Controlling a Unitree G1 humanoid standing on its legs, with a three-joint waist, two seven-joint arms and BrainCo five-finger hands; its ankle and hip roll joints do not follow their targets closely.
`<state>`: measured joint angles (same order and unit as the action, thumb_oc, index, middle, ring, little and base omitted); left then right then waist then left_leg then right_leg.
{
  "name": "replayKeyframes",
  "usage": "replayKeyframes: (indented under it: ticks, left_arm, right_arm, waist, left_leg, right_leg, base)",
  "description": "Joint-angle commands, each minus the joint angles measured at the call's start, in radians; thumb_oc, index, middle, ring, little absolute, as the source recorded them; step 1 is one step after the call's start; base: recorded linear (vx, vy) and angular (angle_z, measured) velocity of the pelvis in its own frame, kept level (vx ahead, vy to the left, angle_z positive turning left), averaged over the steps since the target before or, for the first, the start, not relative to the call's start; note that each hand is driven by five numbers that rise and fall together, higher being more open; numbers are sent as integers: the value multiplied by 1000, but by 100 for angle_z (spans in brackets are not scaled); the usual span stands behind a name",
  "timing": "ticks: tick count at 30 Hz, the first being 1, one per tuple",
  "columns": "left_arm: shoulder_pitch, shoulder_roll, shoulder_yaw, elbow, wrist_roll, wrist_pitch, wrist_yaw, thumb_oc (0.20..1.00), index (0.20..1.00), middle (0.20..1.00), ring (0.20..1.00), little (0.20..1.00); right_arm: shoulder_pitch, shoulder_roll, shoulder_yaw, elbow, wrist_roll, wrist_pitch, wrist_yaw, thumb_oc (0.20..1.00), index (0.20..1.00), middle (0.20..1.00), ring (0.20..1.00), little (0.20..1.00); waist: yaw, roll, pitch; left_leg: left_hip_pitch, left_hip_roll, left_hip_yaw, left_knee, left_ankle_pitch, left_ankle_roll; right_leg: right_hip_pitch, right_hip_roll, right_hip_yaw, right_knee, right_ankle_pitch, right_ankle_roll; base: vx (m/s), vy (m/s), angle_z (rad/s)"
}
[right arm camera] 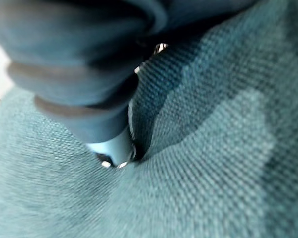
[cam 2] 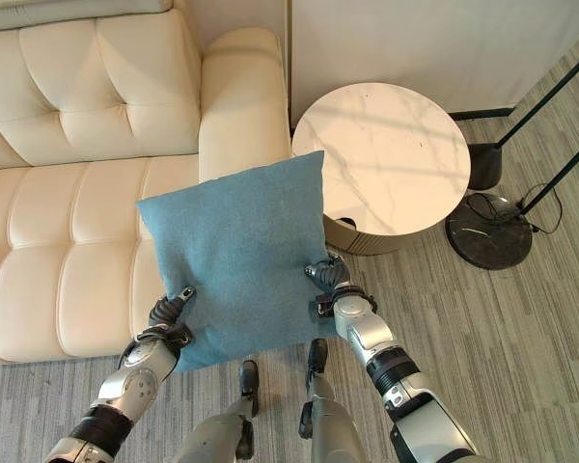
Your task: Pick up all the scattered cushions and arrange them neatly on the sofa.
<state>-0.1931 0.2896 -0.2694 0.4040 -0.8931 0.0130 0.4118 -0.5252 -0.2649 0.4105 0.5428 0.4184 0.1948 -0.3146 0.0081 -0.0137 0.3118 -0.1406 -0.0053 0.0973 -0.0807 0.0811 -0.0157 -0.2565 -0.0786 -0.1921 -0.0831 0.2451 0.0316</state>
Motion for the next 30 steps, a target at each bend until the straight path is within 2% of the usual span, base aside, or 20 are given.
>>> replayKeyframes:
  ticks: [1, 6, 12, 13, 14, 18, 21, 22, 23, 24, 25, 26, 28, 29, 30]
  left_arm:
    - [-9, -133, -185, -118, -103, -1, -26, 200, 200, 200, 200, 200]
    - [29, -127, -183, -175, -102, -1, -13, 200, 200, 200, 200, 200]
    - [93, -80, -130, -314, -24, 4, -9, 200, 200, 200, 200, 200]
    - [103, -71, -116, -335, -8, 5, -11, 200, 200, 200, 200, 200]
    - [117, -63, -108, -365, 9, 6, -13, 200, 200, 200, 200, 200]
    - [177, -41, -66, -450, 48, 8, -36, 200, 200, 200, 200, 200]
    - [229, -28, -42, -504, 67, 13, -46, 200, 200, 200, 200, 200]
    - [243, -27, -37, -517, 76, 15, -44, 200, 200, 200, 200, 200]
    - [270, -20, -7, -545, 88, 14, -43, 200, 200, 200, 200, 200]
    - [271, -19, -7, -546, 88, 15, -43, 200, 200, 200, 200, 200]
    - [294, -11, 12, -582, 98, 11, -43, 200, 200, 200, 200, 200]
    - [295, -11, 12, -583, 98, 11, -43, 200, 200, 200, 200, 200]
    - [322, -10, 17, -614, 108, 16, -50, 200, 200, 200, 200, 200]
    - [345, -12, 27, -641, 125, 20, -55, 200, 200, 200, 200, 200]
    - [346, -13, 27, -641, 125, 21, -55, 200, 200, 200, 200, 200]
  right_arm:
    - [20, 140, 56, -23, 107, -11, 24, 200, 200, 200, 200, 200]
    - [71, 141, 50, -61, 111, -20, 15, 200, 200, 200, 200, 200]
    - [168, 95, 40, -236, 28, -22, 40, 200, 200, 200, 200, 200]
    - [189, 84, 37, -274, 9, -23, 48, 200, 200, 200, 200, 200]
    - [214, 71, 27, -322, -9, -25, 60, 200, 200, 200, 200, 200]
    - [310, 18, -6, -466, -56, -48, 96, 200, 200, 200, 200, 200]
    - [385, 3, -46, -541, -73, -64, 112, 200, 200, 200, 200, 200]
    - [403, 2, -55, -565, -79, -70, 113, 200, 200, 200, 200, 200]
    - [438, -3, -66, -616, -70, -85, 118, 200, 200, 200, 200, 200]
    - [439, -3, -66, -617, -70, -85, 118, 200, 200, 200, 200, 200]
    - [460, -21, -75, -673, -80, -101, 120, 200, 200, 200, 200, 200]
    - [461, -21, -75, -673, -80, -100, 120, 200, 200, 200, 200, 200]
    - [489, -41, -76, -731, -72, -120, 138, 200, 200, 200, 200, 200]
    - [513, -60, -73, -771, -57, -132, 150, 200, 200, 200, 200, 200]
    - [513, -60, -72, -771, -57, -132, 150, 200, 200, 200, 200, 200]
  waist:
    - [18, 7, 6]
    - [25, -2, -6]
    - [25, -23, -15]
    - [24, -22, -12]
    - [21, -15, -9]
    - [7, -7, -43]
    - [8, -18, -93]
    - [11, -24, -106]
    - [21, -33, -123]
    - [21, -33, -124]
    - [25, -36, -123]
    - [25, -36, -124]
    - [17, -31, -113]
    - [12, -23, -93]
    - [10, -22, -93]
  left_leg:
    - [-26, -25, 11, -7, -46, 5]
    - [-8, -31, 8, -7, -54, 14]
    - [6, -37, 28, -7, -61, 30]
    - [9, -31, 33, -7, -56, 33]
    - [11, -20, 35, -7, -50, 38]
    - [21, -7, 22, -7, -48, 40]
    - [36, -16, 6, -7, -53, 35]
    - [36, -21, -3, -7, -49, 34]
    - [18, -23, -16, -7, -30, 25]
    - [18, -23, -16, -7, -30, 25]
    - [-16, -9, -31, -7, 22, -8]
    - [-17, -9, -32, -7, 23, -8]
    - [-48, 5, -62, -7, 75, -39]
    - [-68, 8, -90, -7, 95, -57]
    - [-68, 8, -92, -7, 96, -57]
  right_leg:
    - [73, -9, 16, -4, -190, 67]
    - [91, -15, 15, -4, -188, 72]
    - [90, -19, 22, -4, -155, 87]
    - [88, -16, 32, 25, -161, 87]
    - [69, -10, 52, 128, -216, 83]
    - [105, 12, 86, 350, -353, 67]
    - [207, 27, 117, 335, -381, 61]
    - [244, 36, 133, 308, -382, 62]
    - [306, 52, 157, 200, -406, 45]
    - [308, 52, 157, 195, -404, 45]
    - [317, 82, 167, 138, -418, 13]
    - [316, 83, 166, 137, -417, 12]
    - [314, 116, 172, 102, -419, -13]
    - [306, 133, 143, 102, -417, -21]
    - [306, 133, 140, 102, -417, -22]
  base:
    - [-70, 30, 10]
    - [-72, 48, 3]
    - [-95, 44, -1]
    - [-150, 26, -8]
    - [-131, 21, -10]
    - [-78, -48, -16]
    - [7, -145, 31]
    - [-109, -276, 21]
    - [-112, -219, 26]
    - [-276, -342, 16]
    - [-186, -195, 1]
    - [-290, -294, 5]
    - [-314, -292, 26]
    - [-313, -280, 60]
    - [-436, -305, 70]
